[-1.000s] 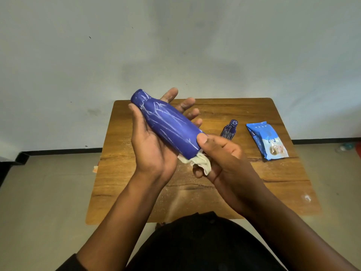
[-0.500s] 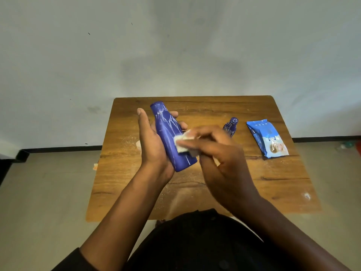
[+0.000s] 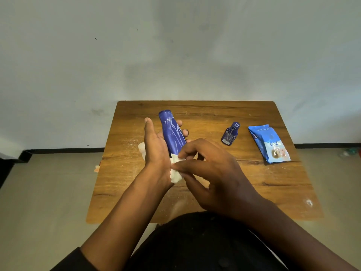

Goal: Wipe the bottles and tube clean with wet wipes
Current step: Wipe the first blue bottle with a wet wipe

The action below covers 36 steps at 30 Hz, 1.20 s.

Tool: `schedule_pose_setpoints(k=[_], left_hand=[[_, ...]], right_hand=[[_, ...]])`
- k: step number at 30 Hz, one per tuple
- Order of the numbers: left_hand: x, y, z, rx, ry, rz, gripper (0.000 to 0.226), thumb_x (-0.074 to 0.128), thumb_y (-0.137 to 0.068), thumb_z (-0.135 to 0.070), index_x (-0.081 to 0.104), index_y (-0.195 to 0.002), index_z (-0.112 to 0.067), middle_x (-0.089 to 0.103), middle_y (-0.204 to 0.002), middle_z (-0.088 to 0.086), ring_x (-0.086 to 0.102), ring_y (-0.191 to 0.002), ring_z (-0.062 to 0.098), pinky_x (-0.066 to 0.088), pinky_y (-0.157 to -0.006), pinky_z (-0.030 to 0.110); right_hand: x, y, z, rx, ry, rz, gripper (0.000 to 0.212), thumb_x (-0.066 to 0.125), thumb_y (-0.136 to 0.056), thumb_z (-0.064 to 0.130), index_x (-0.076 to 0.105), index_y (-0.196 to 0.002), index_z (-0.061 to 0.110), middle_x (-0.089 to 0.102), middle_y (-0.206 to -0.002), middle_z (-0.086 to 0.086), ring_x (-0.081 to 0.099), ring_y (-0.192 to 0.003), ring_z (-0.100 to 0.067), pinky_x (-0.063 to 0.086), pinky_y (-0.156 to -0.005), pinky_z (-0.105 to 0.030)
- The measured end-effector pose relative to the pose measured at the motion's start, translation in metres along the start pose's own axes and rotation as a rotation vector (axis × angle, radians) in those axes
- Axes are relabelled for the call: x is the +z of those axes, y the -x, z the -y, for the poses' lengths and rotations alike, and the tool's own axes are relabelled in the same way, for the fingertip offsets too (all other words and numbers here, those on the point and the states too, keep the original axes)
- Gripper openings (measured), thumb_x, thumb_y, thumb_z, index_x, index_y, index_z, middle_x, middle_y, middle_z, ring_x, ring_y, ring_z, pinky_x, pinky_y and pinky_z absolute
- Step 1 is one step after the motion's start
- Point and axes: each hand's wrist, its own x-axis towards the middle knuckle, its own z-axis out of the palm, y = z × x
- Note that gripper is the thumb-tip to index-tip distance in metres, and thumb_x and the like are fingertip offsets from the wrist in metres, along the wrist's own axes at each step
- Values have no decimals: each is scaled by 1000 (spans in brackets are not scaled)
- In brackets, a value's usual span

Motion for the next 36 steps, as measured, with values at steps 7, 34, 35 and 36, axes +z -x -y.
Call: schedule_pose_setpoints(k=[7,34,35,36], left_hand=[[8,7,9,69,-171,13,89,28,-95,-81,70,-120,-6,68,-100,17,68,-95,37,52,-95,47],[17,30,10,273,-306,64,79,32,-91,-80,72,-100,-14,65,-112,15,66,-119,37,46,-111,51],[17,31,10,286,-316,75,81,29,-92,-80,72,-101,-12,65,-112,17,66,-120,38,45,-111,54],[17,31,9,301,-330,88,82,26,-95,-78,71,-101,-10,65,-110,19,66,-117,37,46,-110,54]], right_hand=[[-1,-15,-10,81,3,-117,18,71,-94,23,79,-105,11,69,-99,-2,63,-93,-13,48,-81,-24],[-5,-44,6,85,15,-265,29,74,-88,14,77,-117,10,72,-113,-3,64,-109,-21,46,-95,-28],[-7,-44,6,95,27,-252,31,75,-88,15,76,-119,12,71,-113,-3,62,-109,-21,45,-93,-26],[-8,-45,6,111,42,-241,32,75,-89,16,75,-121,12,69,-112,-3,61,-107,-20,43,-90,-24]])
